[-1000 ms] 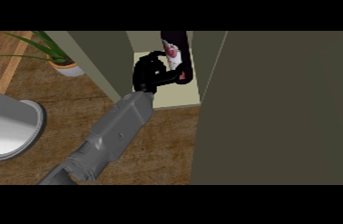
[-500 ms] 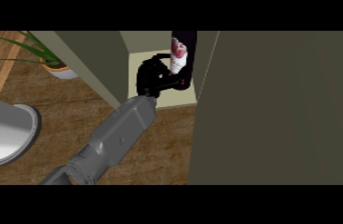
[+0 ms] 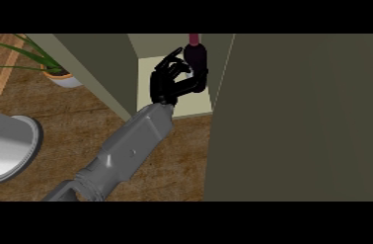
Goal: Pick up the wine, place it into the cabinet and close the cabinet
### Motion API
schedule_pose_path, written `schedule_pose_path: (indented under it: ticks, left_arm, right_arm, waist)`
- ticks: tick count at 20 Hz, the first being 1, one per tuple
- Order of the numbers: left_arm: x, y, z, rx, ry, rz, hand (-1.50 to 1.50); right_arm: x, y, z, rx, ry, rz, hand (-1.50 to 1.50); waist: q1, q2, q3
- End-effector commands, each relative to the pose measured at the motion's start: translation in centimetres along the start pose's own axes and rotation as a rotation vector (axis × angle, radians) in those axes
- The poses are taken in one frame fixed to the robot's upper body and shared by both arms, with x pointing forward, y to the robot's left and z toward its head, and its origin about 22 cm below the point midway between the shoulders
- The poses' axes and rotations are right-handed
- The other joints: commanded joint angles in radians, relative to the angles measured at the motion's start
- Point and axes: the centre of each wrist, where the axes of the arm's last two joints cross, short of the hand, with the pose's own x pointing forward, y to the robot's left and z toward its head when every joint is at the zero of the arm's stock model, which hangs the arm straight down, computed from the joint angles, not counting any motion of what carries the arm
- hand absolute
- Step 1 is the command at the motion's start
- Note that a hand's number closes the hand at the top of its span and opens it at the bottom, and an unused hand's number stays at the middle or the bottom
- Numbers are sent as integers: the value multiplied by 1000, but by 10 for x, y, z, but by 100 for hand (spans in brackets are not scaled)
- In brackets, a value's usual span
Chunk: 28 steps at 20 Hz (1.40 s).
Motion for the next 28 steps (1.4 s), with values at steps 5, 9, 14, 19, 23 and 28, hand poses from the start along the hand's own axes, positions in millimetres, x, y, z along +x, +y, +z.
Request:
schedule_pose_path:
  ticks: [5, 9, 14, 19, 23, 28]
  left_arm:
    - [0, -4, 1, 60, -32, 13, -150]
    - [3, -7, -3, 48, -23, -47, -150]
    - [5, -7, -8, 9, -81, -193, -150]
    - [10, -16, -11, -68, -113, -195, -150]
    - [2, -17, 1, -43, -116, -187, -150]
    - [5, -24, 1, -92, -183, -166, -150]
  right_arm:
    - [1, 3, 6, 3, 1, -4, -150]
    - [-1, 3, -4, 4, -7, 7, -150]
    - [-1, -6, 7, 0, 17, 2, -150]
    - [-2, -6, 4, -8, 3, 9, -150]
    - [14, 6, 4, 43, 1, 24, -150]
    - [-1, -5, 6, 16, 32, -10, -150]
  waist:
    - [-2, -3, 0]
    - [7, 1, 0]
    - [6, 2, 2]
    - [14, 5, 1]
    - [11, -5, 0]
    - [39, -8, 2]
